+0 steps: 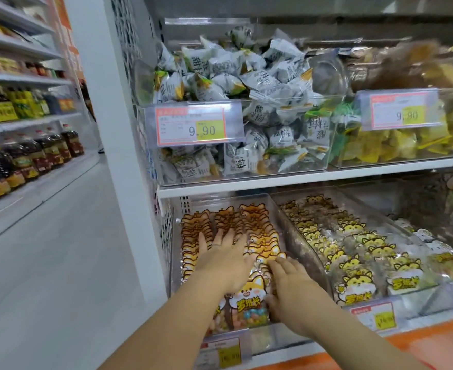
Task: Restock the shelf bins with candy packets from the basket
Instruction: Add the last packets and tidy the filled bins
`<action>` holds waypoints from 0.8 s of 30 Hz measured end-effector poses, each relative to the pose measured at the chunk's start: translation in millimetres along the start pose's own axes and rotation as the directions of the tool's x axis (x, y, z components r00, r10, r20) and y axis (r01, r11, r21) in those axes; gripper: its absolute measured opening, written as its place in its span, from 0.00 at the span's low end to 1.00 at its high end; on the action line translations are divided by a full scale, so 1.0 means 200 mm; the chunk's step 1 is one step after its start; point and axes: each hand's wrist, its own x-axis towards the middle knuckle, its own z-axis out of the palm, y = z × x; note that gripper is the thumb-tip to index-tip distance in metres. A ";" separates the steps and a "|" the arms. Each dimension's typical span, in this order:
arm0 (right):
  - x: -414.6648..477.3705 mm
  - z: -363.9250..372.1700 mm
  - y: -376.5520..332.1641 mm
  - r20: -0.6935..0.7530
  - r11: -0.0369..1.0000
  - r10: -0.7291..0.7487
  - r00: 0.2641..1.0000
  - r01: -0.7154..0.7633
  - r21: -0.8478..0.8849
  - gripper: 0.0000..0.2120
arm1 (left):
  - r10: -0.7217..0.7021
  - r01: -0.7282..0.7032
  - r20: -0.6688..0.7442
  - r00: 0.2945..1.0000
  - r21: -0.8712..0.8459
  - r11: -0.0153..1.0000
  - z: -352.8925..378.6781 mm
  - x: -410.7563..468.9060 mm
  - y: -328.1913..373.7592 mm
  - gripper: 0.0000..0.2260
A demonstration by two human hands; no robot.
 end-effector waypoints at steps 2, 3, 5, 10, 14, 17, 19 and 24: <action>-0.01 0.02 0.00 -0.018 0.999 -0.001 1.000 0.002 0.038 0.34 | 0.011 -0.012 -0.087 0.996 -0.009 1.000 -0.03 0.07 0.02 0.27; 0.00 0.04 0.01 -0.022 0.998 -0.007 1.000 0.008 0.055 0.35 | 0.025 -0.025 -0.119 0.993 0.001 1.000 -0.04 0.12 0.02 0.27; 0.00 0.05 0.02 0.003 0.997 -0.026 1.000 0.026 0.067 0.43 | 0.044 -0.042 -0.102 0.994 0.021 0.999 -0.04 0.22 0.00 0.28; 0.05 0.05 0.05 0.060 0.996 -0.064 0.996 0.060 0.066 0.65 | -0.052 0.053 -0.075 0.996 0.006 0.999 0.01 0.30 -0.05 0.30; 0.04 0.04 0.04 0.062 0.995 -0.076 0.995 0.071 0.076 0.45 | -0.147 0.148 -0.041 0.988 0.025 0.989 -0.01 0.28 -0.02 0.32; 0.03 0.04 0.04 0.051 0.996 -0.064 0.997 0.061 0.058 0.39 | -0.146 0.148 -0.051 0.988 0.053 0.988 -0.04 0.32 0.01 0.35; 0.03 0.06 0.04 0.049 0.997 -0.063 0.997 0.061 0.051 0.40 | -0.058 0.062 -0.086 0.995 0.045 0.997 -0.03 0.35 0.00 0.34; 0.05 0.08 0.05 0.012 0.994 -0.080 0.997 0.078 0.082 0.55 | -0.059 0.062 -0.091 0.994 0.039 0.997 0.01 0.38 -0.05 0.35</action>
